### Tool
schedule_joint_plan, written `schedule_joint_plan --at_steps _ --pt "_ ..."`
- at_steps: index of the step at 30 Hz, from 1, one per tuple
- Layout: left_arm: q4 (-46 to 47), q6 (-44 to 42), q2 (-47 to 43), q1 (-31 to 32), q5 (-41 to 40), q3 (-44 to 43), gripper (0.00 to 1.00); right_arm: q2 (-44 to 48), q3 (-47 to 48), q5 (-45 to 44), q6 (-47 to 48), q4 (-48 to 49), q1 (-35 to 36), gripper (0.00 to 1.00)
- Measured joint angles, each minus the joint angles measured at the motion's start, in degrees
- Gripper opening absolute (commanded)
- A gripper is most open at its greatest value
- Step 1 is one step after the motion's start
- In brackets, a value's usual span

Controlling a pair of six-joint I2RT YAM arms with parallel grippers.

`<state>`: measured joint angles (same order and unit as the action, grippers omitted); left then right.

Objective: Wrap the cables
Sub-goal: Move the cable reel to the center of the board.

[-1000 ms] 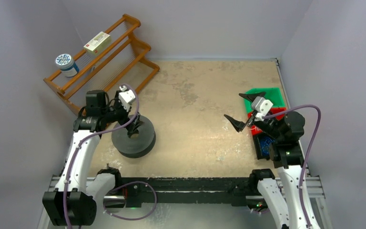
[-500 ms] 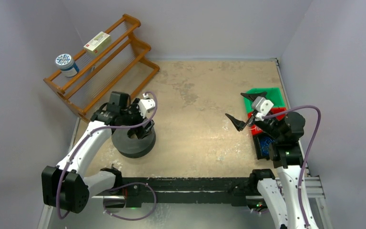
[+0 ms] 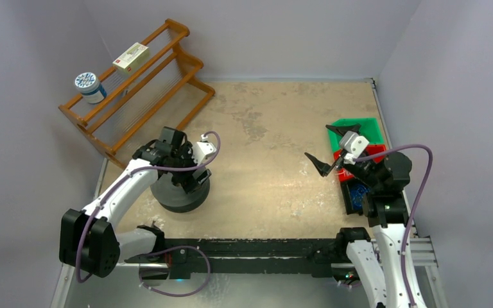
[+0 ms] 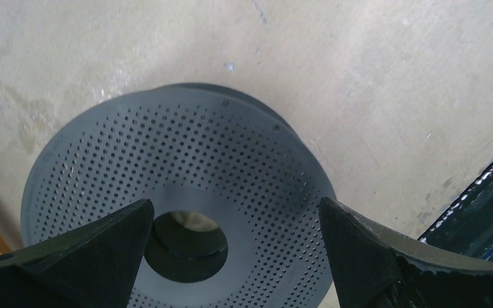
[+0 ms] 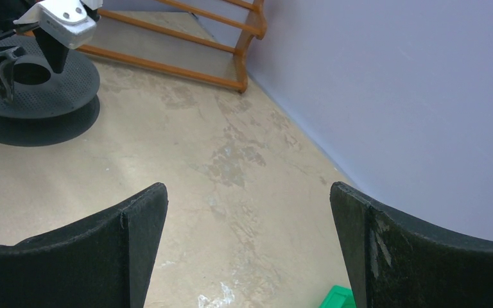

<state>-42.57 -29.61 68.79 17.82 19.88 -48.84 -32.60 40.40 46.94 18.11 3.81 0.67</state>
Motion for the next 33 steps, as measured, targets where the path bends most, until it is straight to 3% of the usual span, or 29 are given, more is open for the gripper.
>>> schedule_joint_plan --at_steps 9,21,33 --pt "-8.0 0.5 0.4 0.0 -5.3 -3.2 0.99 -0.1 -0.6 0.1 0.3 0.0 -0.3 0.99" --pt "-16.7 -0.2 9.3 0.0 -2.5 -6.9 0.99 -0.1 -0.6 0.1 0.5 0.0 -0.3 0.99" --pt "-18.6 -1.0 16.7 0.0 0.9 -12.2 0.99 -0.2 -0.6 -1.4 1.2 0.0 -0.3 0.99"
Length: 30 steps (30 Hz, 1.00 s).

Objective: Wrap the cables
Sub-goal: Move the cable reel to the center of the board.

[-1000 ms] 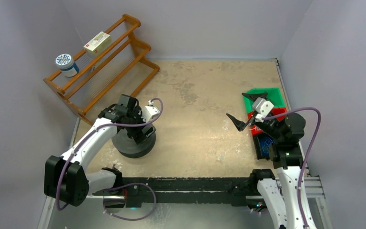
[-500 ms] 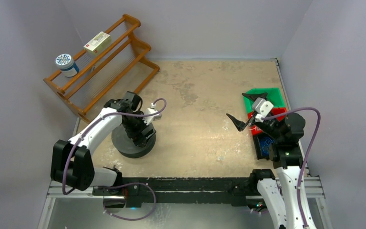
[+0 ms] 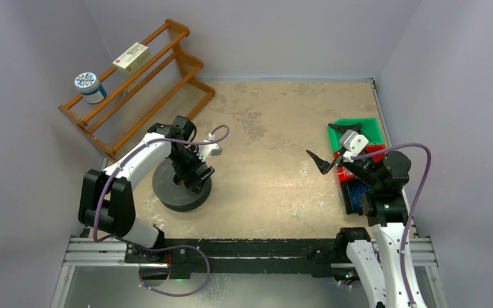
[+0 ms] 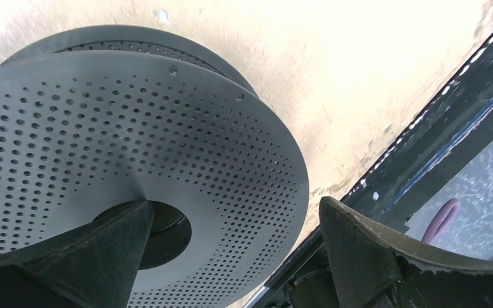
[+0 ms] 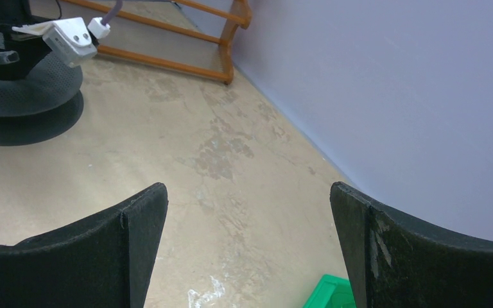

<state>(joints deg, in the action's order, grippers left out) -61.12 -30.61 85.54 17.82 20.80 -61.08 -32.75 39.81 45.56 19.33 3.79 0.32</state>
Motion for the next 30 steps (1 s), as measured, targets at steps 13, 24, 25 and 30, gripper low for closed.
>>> schedule_joint_plan --at_steps 13,24,25,30 --pt "6.7 6.9 11.1 1.3 5.8 -11.3 0.99 -15.5 13.3 -15.1 1.1 -7.4 0.0 0.94" --pt "19.5 14.7 30.2 12.8 6.0 -27.9 0.99 -27.3 15.4 -33.6 0.4 -14.8 0.0 0.93" --pt "20.2 15.3 31.5 13.7 6.1 -30.1 0.99 -27.1 15.8 -34.8 1.0 -15.6 0.0 0.93" --pt "22.6 16.8 31.4 15.1 6.5 -35.6 0.99 -26.6 16.3 -40.7 4.4 -19.9 0.0 0.93"
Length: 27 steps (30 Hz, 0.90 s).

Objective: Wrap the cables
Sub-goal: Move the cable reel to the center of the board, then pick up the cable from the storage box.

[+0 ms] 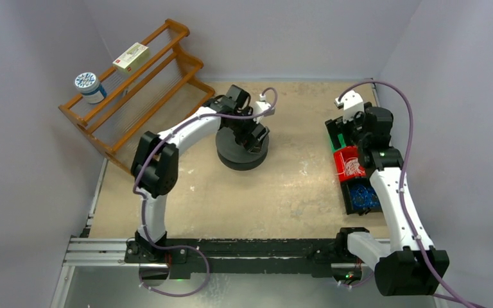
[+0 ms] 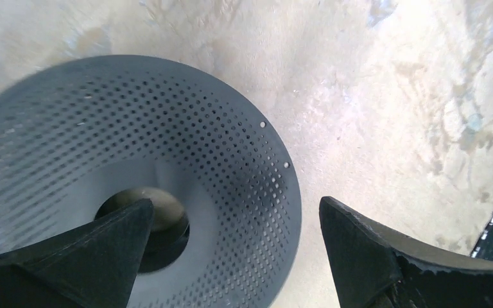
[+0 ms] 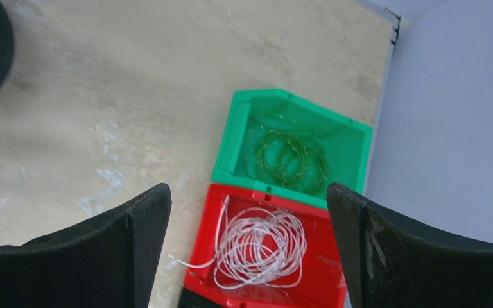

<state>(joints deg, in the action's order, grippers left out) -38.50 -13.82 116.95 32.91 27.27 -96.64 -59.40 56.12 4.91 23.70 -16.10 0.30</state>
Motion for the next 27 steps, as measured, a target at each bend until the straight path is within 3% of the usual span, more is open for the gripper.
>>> schedule_joint_plan --at_steps 3,8,13,18,22,27 --pt "1.8 0.8 -4.7 -0.9 -0.2 1.0 0.99 0.0 -0.7 -3.1 2.1 -2.0 -0.8 0.94" --pt "2.9 0.1 -21.3 -4.5 -2.5 8.2 0.99 -0.9 -2.7 -5.5 5.0 -4.8 -3.7 0.95" --pt "1.8 -6.2 -36.7 -12.6 -0.7 21.4 0.99 -2.2 -4.6 -4.2 8.8 -6.4 -4.0 0.92" --pt "0.3 -9.9 -39.7 -17.1 1.5 35.3 0.99 -1.3 -9.1 -1.6 14.3 -5.5 -4.0 0.87" --pt "-1.4 -11.3 -39.6 -16.8 4.0 39.8 0.99 -3.3 -10.4 -1.3 15.0 -2.7 -4.0 0.79" --pt "0.6 -12.3 -40.2 -16.8 4.9 41.2 0.99 -8.1 -11.4 1.1 17.0 -0.3 -4.0 0.86"
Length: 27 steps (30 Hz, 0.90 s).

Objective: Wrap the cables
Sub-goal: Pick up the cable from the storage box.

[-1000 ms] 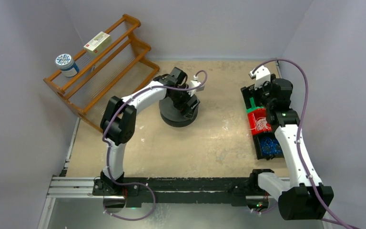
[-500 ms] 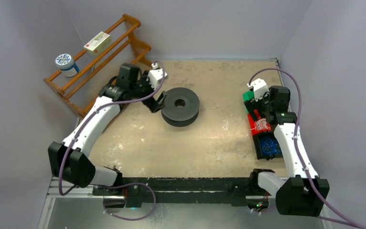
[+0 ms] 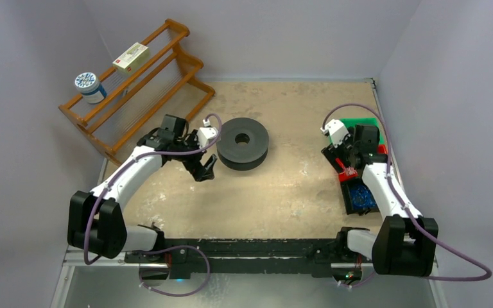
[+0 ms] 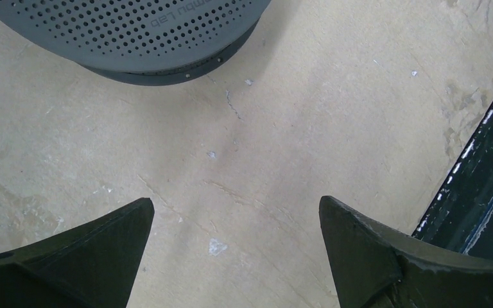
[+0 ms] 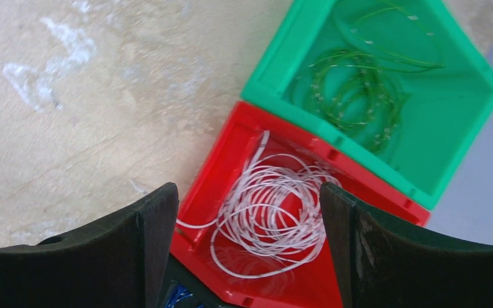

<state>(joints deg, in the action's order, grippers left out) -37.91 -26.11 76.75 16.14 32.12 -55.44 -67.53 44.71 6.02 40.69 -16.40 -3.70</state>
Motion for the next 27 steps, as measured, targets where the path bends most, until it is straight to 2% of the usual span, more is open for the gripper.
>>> schedule_joint_plan --at_steps 8,13,21,27 --pt "1.9 -0.6 0.0 0.0 0.5 2.7 0.99 3.9 -7.7 1.3 7.1 0.2 0.0 0.93" --pt "2.9 -0.6 0.8 -0.1 0.5 2.8 0.99 5.9 -8.7 1.0 10.9 0.0 0.0 0.95" --pt "3.8 -0.6 2.4 -0.1 0.5 2.8 0.99 18.3 -8.6 6.5 19.0 -2.6 0.1 0.95" --pt "4.1 -0.5 2.6 -0.4 0.4 2.8 0.99 15.1 -8.5 6.6 19.5 -2.7 0.2 0.93"
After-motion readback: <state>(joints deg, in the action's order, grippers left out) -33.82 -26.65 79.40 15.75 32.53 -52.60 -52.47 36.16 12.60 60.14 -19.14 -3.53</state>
